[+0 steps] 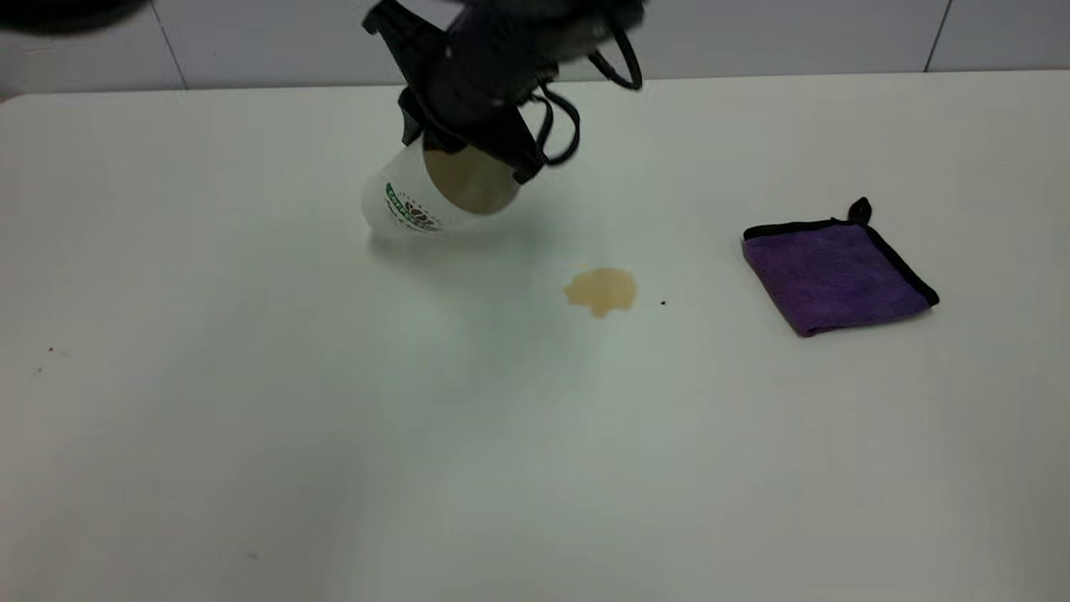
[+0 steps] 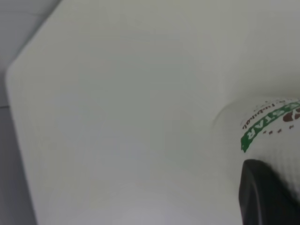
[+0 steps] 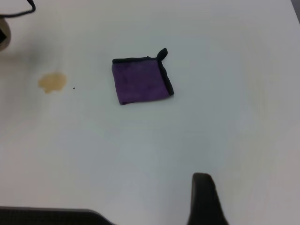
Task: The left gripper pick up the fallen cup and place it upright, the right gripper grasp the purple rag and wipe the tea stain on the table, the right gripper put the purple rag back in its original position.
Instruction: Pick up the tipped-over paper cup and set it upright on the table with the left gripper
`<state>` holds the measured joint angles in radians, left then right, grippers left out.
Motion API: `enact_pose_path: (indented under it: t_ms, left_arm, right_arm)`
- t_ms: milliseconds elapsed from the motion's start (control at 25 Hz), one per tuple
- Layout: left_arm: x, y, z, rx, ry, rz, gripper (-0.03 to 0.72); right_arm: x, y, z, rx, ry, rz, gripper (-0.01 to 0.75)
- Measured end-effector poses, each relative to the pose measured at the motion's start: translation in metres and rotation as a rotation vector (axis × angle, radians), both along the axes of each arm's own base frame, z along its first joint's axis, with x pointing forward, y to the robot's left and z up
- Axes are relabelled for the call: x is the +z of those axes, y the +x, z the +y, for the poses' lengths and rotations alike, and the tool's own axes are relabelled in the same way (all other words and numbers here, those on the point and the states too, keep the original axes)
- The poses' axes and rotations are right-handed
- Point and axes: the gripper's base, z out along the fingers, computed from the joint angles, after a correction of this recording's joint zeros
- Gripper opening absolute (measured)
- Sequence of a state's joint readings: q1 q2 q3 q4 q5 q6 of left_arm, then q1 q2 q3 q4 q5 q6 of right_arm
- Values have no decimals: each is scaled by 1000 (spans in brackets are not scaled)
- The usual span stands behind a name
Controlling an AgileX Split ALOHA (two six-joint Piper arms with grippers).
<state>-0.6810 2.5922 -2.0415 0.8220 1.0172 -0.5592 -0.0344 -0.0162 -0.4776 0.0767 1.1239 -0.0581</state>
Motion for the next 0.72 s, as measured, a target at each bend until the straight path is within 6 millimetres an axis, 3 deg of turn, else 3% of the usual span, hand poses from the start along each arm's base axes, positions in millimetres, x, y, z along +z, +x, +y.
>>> enact_pose_path:
  t_ms: [240,560,720]
  left_arm:
    - [36,29,38,-10,-295,196,-24]
    - [34,50,84,-46,-532,352,-24]
    - [34,54,92,-41,-557,353,-24]
  right_arm:
    - [0,0,0,0,0,0,521]
    - [0,0,0,0,1,0,521]
    - [0,0,0,0,1,0,521]
